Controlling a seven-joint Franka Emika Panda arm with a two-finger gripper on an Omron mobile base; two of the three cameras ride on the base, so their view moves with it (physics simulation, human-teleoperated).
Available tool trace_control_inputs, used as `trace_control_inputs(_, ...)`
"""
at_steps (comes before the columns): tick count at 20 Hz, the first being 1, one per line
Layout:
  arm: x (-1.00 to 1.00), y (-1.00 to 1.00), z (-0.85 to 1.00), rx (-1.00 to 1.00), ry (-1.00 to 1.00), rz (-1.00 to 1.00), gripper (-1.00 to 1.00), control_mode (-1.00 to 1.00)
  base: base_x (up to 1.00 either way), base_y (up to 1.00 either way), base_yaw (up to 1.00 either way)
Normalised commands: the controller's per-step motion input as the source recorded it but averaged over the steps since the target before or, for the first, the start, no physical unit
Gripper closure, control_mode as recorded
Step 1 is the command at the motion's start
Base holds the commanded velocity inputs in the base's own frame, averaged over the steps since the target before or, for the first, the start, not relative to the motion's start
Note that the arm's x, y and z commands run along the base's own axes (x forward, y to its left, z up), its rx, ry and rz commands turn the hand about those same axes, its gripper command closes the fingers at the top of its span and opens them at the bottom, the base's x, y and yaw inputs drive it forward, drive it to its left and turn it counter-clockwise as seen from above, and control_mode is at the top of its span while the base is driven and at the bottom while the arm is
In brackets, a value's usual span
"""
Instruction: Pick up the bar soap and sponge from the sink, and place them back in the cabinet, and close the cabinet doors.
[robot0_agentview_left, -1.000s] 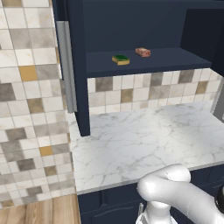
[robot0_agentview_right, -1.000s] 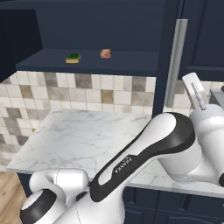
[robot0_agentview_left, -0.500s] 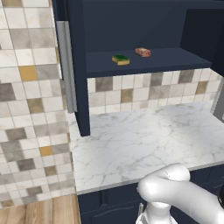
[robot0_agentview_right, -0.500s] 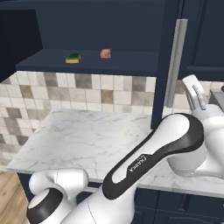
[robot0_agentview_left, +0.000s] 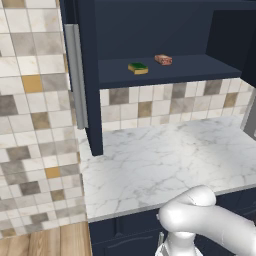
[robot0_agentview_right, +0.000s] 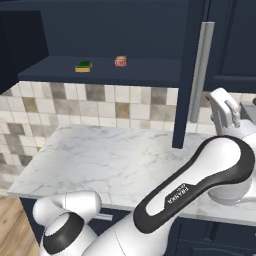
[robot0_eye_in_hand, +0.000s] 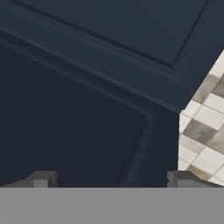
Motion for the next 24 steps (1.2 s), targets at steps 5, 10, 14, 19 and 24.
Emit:
trace_control_inputs(5,-0.10,0.02,0.00,0.00,-0.01,0.19,-1.00,-1.00,0.00,0.00,0.00)
trace_control_inputs(10,-0.07,0.28,0.00,0.00,-0.01,0.15,-1.00,-1.00,0.00,0.00,0.00)
trace_control_inputs(14,0.00,0.42,0.00,0.00,0.00,0.09,-1.00,-1.00,0.00,0.00,0.00)
trace_control_inputs(19,0.00,0.39,0.03,0.00,0.00,0.09,-1.00,-1.00,0.00,0.00,0.00)
trace_control_inputs(24,-0.01,0.30,0.04,0.00,0.00,0.10,-1.00,-1.00,0.00,0.00,0.00)
